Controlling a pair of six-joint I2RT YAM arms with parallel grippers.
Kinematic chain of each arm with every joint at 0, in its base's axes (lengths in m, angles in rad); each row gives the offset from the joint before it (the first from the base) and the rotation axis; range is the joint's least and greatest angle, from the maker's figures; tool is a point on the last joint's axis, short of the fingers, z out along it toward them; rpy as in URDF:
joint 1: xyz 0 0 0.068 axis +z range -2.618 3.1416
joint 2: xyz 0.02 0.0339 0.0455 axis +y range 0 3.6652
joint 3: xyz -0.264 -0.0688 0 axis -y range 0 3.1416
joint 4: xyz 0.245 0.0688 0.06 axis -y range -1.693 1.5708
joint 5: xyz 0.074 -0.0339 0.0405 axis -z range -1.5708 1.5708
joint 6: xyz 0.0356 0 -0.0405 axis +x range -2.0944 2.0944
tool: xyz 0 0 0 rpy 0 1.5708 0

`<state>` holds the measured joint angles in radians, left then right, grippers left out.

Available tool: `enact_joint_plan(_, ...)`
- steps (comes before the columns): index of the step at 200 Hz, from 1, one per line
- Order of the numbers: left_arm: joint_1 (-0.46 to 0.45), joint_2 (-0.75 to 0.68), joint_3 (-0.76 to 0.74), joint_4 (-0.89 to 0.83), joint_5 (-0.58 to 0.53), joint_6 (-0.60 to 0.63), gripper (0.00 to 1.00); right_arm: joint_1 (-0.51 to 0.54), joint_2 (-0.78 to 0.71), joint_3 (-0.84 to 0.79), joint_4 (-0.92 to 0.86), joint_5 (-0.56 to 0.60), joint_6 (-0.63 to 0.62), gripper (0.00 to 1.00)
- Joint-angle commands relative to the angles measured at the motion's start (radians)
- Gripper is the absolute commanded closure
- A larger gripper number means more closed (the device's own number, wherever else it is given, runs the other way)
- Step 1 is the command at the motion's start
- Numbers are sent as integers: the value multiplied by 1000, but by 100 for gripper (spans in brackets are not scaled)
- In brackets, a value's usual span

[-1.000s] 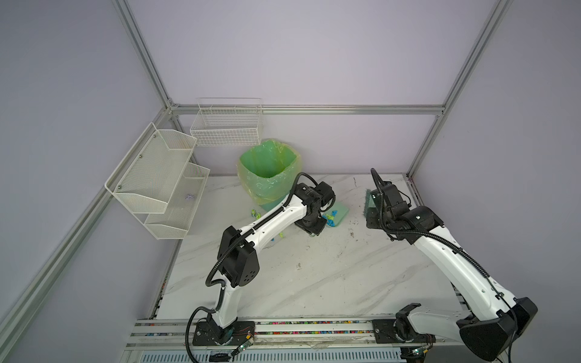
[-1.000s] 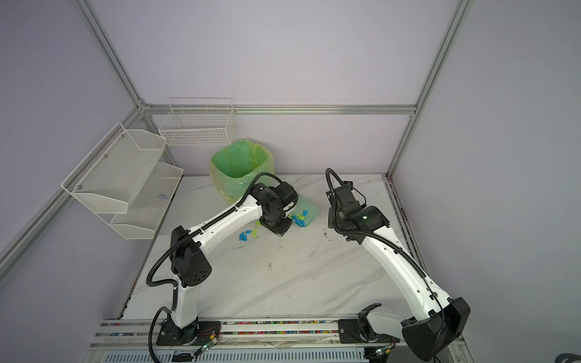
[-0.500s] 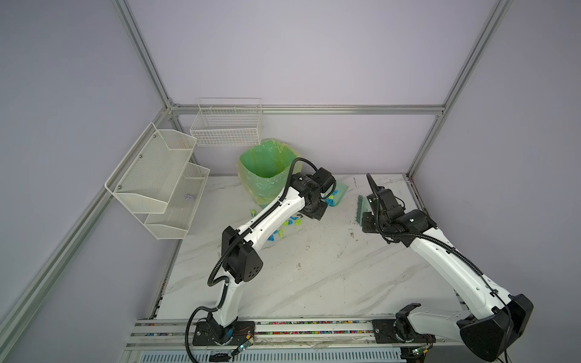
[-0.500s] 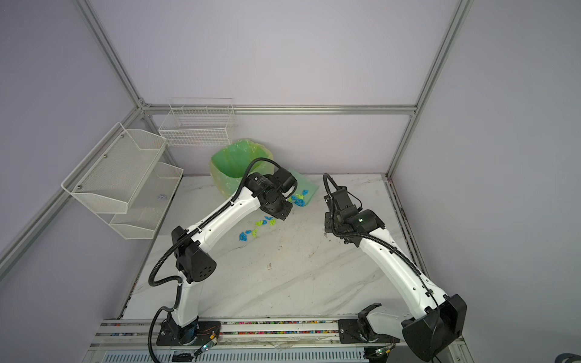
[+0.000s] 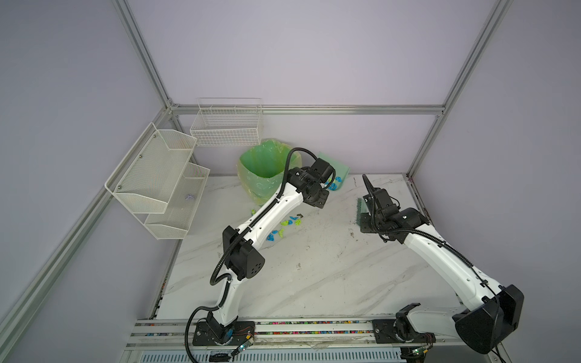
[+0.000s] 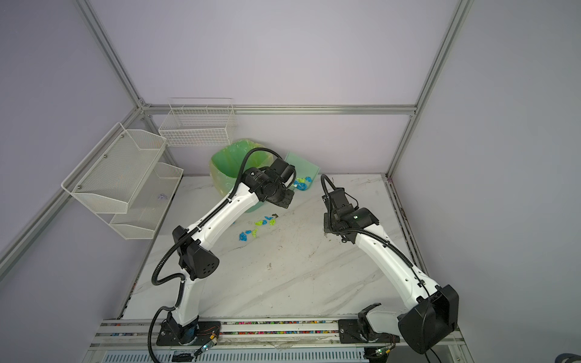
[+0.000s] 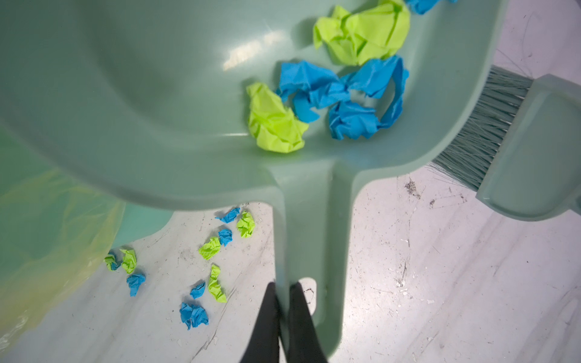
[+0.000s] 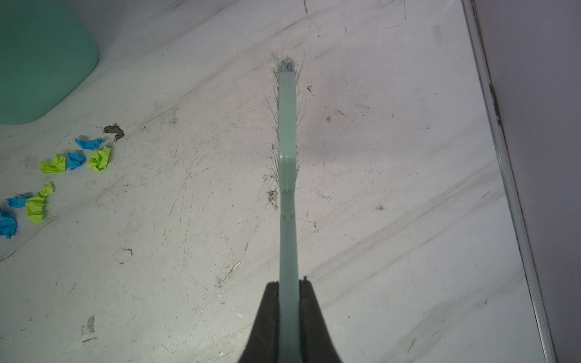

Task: Sweep away the paper scraps from the table
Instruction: 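Lift the loaded dustpan to the bin with the left while the right raises the brush, then tip the dustpan over the trash bin with the left gripper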

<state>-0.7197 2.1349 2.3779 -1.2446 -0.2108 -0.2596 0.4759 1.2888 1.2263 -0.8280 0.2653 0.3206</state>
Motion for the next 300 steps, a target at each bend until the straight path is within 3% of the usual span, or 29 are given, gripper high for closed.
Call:
enact_joint_plan(1, 11, -6, 109, 51, -20, -37, 100, -8, 4, -3, 35, 0, -15, 100)
enact_joint_plan(43, 41, -8, 166, 43, 21, -81, 100, -11, -9, -41, 79, -23, 0, 100)
enact_joint_plan(115, 66, -35, 171, 107, -9, -78, 100, -17, -23, -67, 85, -31, -6, 100)
enact_joint_plan(160, 143, -50, 202, 57, -15, -84, 100, -18, -8, -53, 86, -46, -17, 100)
enact_joint_plan(249, 216, -148, 233, -15, -92, -37, 100, -20, -1, -67, 113, -62, -17, 100)
enact_joint_plan(300, 309, -197, 155, -55, -170, -6, 100, -19, 6, -78, 138, -96, -19, 100)
